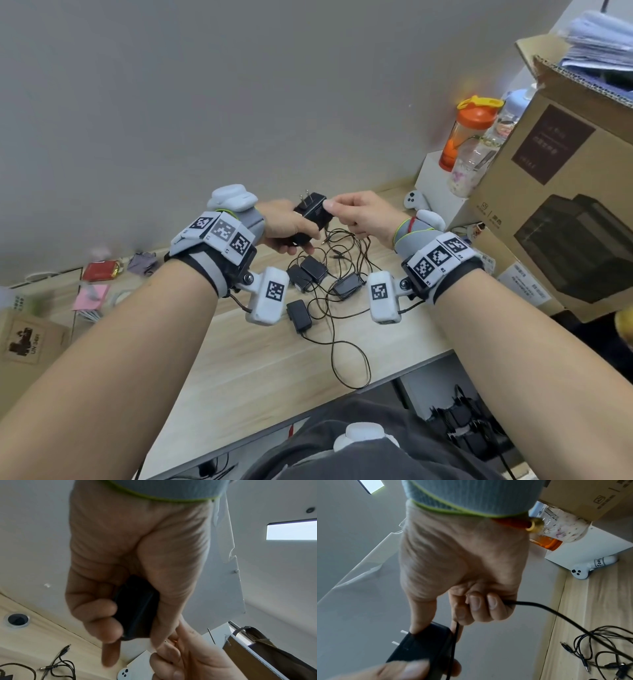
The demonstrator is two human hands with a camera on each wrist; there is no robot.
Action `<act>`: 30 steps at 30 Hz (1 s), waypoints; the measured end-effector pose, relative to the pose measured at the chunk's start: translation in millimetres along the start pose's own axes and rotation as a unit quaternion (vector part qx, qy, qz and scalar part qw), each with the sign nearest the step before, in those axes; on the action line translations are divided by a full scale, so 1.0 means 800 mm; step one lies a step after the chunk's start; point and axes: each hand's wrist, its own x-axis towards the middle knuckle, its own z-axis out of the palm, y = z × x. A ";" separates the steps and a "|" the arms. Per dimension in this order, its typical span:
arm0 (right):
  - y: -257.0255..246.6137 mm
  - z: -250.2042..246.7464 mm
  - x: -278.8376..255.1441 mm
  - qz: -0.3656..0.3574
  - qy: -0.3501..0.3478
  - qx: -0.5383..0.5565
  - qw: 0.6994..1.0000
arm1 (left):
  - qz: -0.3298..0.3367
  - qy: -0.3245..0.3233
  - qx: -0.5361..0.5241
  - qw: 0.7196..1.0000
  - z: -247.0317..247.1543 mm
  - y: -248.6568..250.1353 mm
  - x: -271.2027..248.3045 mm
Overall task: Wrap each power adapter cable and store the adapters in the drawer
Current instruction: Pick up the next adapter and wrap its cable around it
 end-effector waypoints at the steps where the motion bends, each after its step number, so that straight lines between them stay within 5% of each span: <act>1: 0.001 0.001 0.001 -0.007 0.002 -0.017 1.000 | 0.014 0.017 -0.014 1.000 0.000 -0.002 0.002; 5: 0.001 0.006 0.005 -0.011 0.031 -0.035 0.999 | 0.074 0.109 -0.130 0.983 -0.002 -0.009 0.008; 11: -0.008 0.012 0.005 -0.049 0.056 -0.056 0.996 | 0.111 0.128 -0.195 0.966 -0.004 -0.003 0.002; 17: -0.013 -0.015 -0.020 -0.032 0.053 -0.123 0.990 | 0.098 0.179 -0.124 0.971 -0.026 -0.006 0.001; 23: -0.047 -0.051 -0.014 -0.091 0.129 -0.097 0.983 | 0.073 0.211 -0.050 0.974 -0.030 -0.015 0.008; 26: -0.057 -0.058 -0.009 -0.120 0.097 -0.144 0.977 | 0.080 0.200 -0.042 0.975 -0.023 -0.014 0.010; 30: -0.051 -0.054 -0.009 -0.070 0.012 -0.289 0.955 | 0.093 0.199 -0.088 0.971 -0.019 -0.007 0.007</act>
